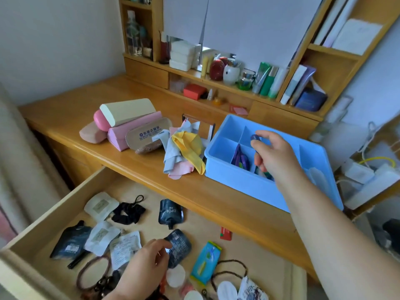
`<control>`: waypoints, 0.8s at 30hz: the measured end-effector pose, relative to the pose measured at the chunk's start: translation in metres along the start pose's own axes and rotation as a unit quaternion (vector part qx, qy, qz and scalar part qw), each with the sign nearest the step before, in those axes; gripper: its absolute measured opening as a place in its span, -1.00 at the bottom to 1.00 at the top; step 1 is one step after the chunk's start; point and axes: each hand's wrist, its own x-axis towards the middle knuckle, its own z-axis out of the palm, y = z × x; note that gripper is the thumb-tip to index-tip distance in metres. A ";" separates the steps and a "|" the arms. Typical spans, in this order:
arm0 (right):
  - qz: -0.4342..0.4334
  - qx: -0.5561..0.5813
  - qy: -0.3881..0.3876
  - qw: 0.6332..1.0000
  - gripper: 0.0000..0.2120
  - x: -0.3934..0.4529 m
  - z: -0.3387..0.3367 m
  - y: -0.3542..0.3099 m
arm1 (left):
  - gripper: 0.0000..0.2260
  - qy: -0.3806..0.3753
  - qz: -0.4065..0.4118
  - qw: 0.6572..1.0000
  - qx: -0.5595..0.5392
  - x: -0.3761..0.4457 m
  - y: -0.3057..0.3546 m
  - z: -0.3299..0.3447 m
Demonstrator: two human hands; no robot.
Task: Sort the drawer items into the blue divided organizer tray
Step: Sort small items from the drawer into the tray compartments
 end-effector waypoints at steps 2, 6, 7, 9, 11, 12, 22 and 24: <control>0.026 -0.071 -0.002 0.997 -0.81 0.025 0.006 0.006 | -0.81 -0.006 0.003 1.000 -0.005 0.001 0.000 0.001; 0.041 -0.205 -0.019 0.978 -0.58 0.042 0.009 0.019 | -0.82 -0.011 0.001 1.000 -0.011 0.001 0.000 0.002; 0.048 -0.218 -0.027 0.974 -0.49 0.040 0.010 0.022 | -0.82 -0.012 0.002 1.000 -0.011 0.001 -0.001 0.003; 0.039 -0.196 -0.016 0.980 -0.50 0.030 0.012 0.026 | -0.81 -0.004 0.004 1.000 -0.015 -0.001 -0.002 0.003; -0.033 -0.172 0.025 0.984 -0.69 0.010 0.012 0.031 | -0.80 0.003 0.000 1.000 -0.016 -0.002 -0.002 0.002; -0.096 -0.184 0.048 0.977 -0.79 -0.006 0.013 0.035 | -0.79 0.007 -0.001 1.000 -0.015 -0.003 -0.003 0.002; -0.175 -0.295 -0.361 0.867 -0.65 -0.204 0.038 0.147 | -0.89 -0.156 -0.026 0.982 0.101 -0.018 0.001 -0.015; -0.146 -0.346 -0.430 0.821 -0.35 -0.229 0.038 0.174 | -0.77 -0.238 0.004 0.960 0.149 -0.028 0.001 -0.020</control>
